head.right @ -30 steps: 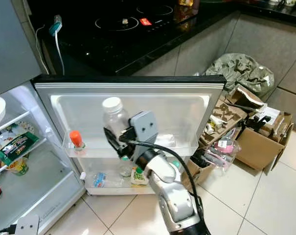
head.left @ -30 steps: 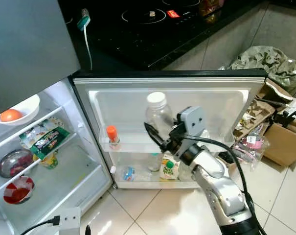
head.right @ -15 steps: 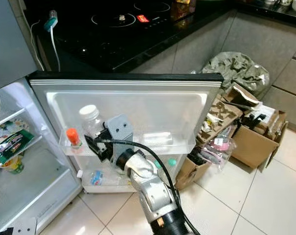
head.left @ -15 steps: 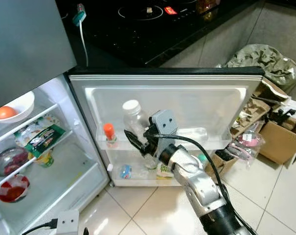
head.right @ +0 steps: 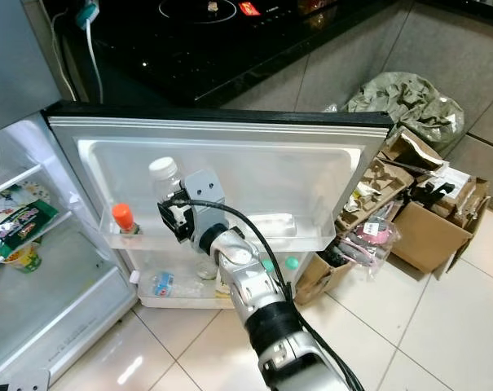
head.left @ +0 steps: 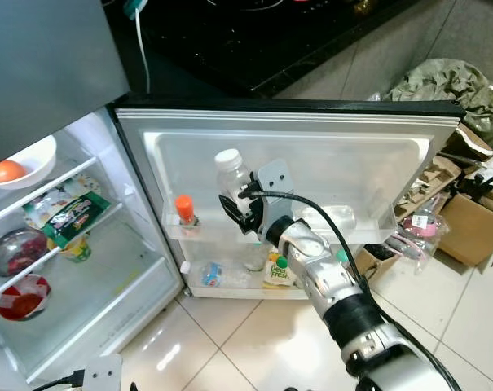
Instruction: Restocking fridge
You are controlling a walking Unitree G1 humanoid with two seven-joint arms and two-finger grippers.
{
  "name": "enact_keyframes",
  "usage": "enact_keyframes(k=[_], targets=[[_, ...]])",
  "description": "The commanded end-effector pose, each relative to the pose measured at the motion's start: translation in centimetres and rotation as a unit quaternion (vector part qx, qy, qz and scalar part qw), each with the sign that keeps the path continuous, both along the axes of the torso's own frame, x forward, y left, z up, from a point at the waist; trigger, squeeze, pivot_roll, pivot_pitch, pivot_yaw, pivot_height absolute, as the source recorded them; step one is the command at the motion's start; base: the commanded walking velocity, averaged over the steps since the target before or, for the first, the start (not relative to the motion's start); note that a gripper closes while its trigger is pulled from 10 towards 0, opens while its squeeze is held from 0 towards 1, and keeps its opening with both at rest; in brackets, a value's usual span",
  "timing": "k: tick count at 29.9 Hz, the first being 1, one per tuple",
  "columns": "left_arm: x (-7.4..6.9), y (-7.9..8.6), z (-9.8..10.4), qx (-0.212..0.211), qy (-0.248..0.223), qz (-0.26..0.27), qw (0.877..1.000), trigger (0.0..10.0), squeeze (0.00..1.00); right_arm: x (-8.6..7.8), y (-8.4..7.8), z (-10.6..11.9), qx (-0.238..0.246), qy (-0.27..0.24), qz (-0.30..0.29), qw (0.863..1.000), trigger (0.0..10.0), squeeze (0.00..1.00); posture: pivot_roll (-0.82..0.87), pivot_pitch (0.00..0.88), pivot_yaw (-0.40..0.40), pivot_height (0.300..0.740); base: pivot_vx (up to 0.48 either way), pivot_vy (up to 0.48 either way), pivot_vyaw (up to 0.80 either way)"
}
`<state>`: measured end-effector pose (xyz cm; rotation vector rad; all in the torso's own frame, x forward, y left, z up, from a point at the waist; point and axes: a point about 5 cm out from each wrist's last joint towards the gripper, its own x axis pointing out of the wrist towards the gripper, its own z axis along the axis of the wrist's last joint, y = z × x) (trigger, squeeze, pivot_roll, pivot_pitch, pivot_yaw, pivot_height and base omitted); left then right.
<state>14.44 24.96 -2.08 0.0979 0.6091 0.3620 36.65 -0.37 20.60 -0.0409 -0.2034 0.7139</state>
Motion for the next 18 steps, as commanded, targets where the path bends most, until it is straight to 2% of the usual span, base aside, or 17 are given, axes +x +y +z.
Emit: enact_keyframes(k=[1, 4, 8, 10, 13, 18], targets=[[-1.2, 0.2, -0.5, -0.003, 0.021, 0.014, 1.000, 10.0, 0.00, -0.4, 1.4, 0.5, 0.009, -0.013, 0.027, 1.000, 10.0, 0.00, 0.11, 0.320, -0.039, 0.710, 0.000, 0.000, 0.00], [-1.6, 0.3, -0.3, -0.001, 0.022, 0.018, 1.000, 10.0, 0.00, -0.3, 2.2, 0.9, -0.007, -0.024, 0.052, 0.998, 10.0, 0.00, 0.12, 0.327, -0.041, 0.710, 0.000, 0.000, 0.00], [-1.9, 0.5, -0.1, 0.000, 0.023, 0.022, 1.000, 10.0, 0.00, -0.5, 2.9, 1.1, -0.002, -0.027, 0.073, 0.997, 10.0, 0.00, 0.13, 0.332, -0.039, 0.710, 0.000, 0.000, 0.00], [-2.2, 0.6, 0.2, 0.003, 0.024, 0.024, 0.999, 10.0, 0.00, -1.1, 4.3, 0.3, -0.015, -0.014, 0.102, 0.995, 10.0, 0.00, 0.15, 0.336, -0.036, 0.710, 0.000, 0.000, 0.00], [-2.4, 0.8, 0.4, 0.005, 0.023, 0.026, 0.999, 10.0, 0.00, -1.5, 5.0, -0.4, -0.019, -0.005, 0.113, 0.993, 10.0, 0.00, 0.17, 0.338, -0.035, 0.710, 0.000, 0.000, 0.00], [-3.0, 1.4, 1.1, 0.013, 0.022, 0.034, 0.999, 10.0, 0.00, -1.4, 5.3, -0.4, -0.021, -0.007, 0.115, 0.993, 10.0, 0.00, 0.21, 0.341, -0.036, 0.710, 0.000, 0.000, 0.00]])
